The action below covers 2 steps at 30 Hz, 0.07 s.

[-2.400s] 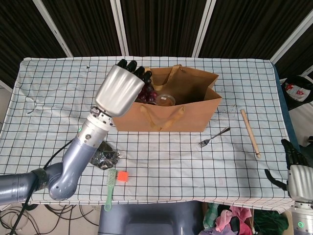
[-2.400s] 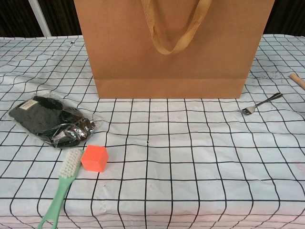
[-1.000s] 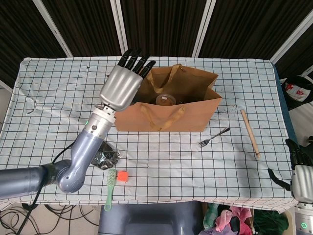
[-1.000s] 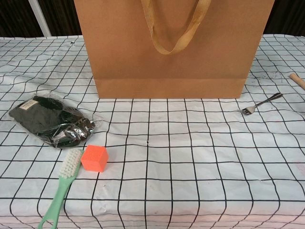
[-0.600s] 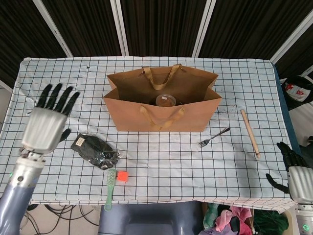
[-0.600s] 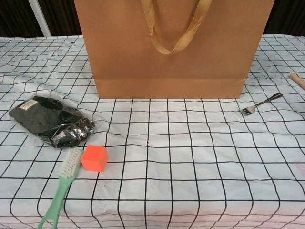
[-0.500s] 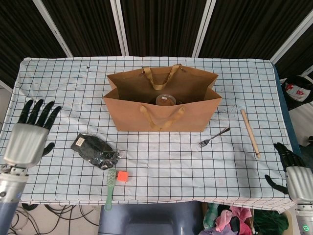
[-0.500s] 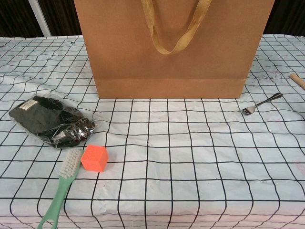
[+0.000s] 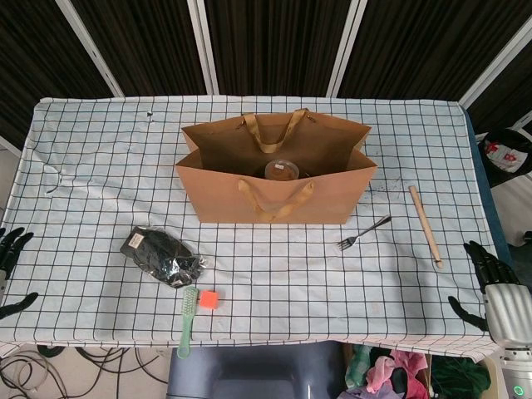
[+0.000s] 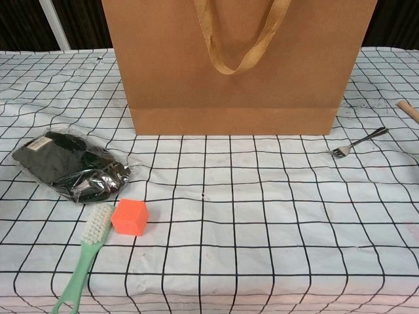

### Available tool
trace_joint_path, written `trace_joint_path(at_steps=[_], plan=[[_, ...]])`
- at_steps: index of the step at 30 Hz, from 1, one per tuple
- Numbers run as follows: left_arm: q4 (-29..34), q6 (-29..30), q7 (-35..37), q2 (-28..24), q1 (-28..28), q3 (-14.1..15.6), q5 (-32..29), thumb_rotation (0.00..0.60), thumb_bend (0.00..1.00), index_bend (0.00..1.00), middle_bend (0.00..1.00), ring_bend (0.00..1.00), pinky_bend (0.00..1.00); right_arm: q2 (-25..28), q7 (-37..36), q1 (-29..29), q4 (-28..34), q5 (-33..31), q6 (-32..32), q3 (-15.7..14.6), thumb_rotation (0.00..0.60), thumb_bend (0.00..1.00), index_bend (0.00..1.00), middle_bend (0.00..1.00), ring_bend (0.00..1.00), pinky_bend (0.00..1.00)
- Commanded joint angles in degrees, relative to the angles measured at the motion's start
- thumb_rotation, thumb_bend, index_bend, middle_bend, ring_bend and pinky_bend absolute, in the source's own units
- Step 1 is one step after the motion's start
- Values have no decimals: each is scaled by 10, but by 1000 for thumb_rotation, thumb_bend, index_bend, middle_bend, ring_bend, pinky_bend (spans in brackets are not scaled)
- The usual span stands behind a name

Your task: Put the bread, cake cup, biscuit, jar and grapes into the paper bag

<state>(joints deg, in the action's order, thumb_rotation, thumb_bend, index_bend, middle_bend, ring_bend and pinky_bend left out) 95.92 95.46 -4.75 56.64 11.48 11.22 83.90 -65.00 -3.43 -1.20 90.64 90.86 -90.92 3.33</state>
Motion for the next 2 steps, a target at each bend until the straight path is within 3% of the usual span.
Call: trace_joint_path(at_steps=[1,2], plan=[[-35,-10,43,25,-15,-9,0,600,0,99,70,0,20,2,6,0,4,7,1,-4,600,180,85,62,135,199],[-38,-10,42,25,-15,-12,1,600,0,99,70,0,20,2,7,-1,5,9,1,-5,600,180,85,62,135,199]])
